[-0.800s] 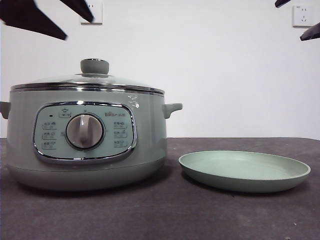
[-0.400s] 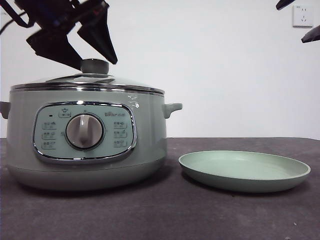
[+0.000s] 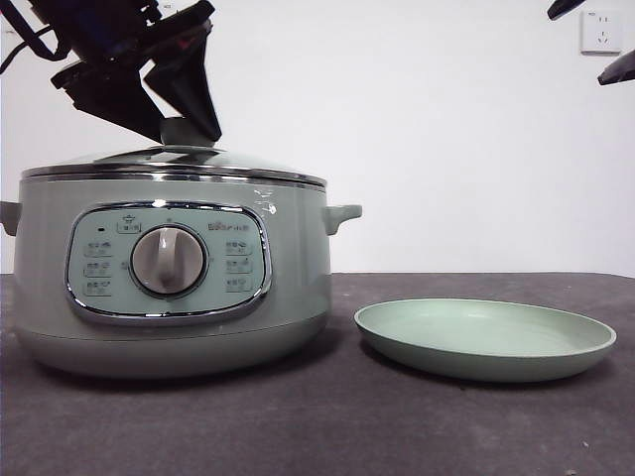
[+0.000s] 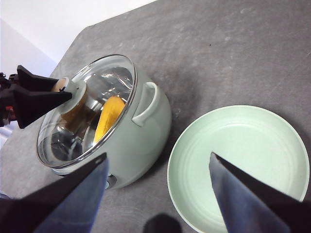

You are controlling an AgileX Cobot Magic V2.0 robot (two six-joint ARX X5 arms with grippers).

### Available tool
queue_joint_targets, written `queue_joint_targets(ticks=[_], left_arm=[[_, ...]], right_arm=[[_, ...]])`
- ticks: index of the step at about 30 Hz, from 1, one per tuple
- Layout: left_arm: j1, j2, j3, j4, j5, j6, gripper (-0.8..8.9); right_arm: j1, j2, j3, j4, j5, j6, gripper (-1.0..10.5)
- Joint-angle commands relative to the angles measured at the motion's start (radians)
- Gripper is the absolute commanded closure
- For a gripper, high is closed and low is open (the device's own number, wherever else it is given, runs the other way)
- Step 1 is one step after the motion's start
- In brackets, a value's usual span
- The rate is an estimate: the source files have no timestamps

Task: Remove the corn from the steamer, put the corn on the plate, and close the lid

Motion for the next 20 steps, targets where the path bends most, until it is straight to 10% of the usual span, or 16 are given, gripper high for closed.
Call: queue_joint_targets(ticks=[1, 4, 20], left_arm=[[-0.003, 0.016, -0.001, -0.011, 0.005, 0.012, 6.38], [-0.003, 0.016, -0.001, -0.004, 0.004, 0.035, 8.38], [-0.002, -0.188, 0.054, 0.029, -0.078, 0.034, 8.22]], right_arm=[[0.003, 0.001, 0.002, 0.002, 0.001, -0.009, 6.0], [0.003, 0.001, 0.002, 0.002, 0.001, -0.008, 6.0], [0.125, 0.124, 0.106, 0.005, 0.015, -0.005, 6.0]])
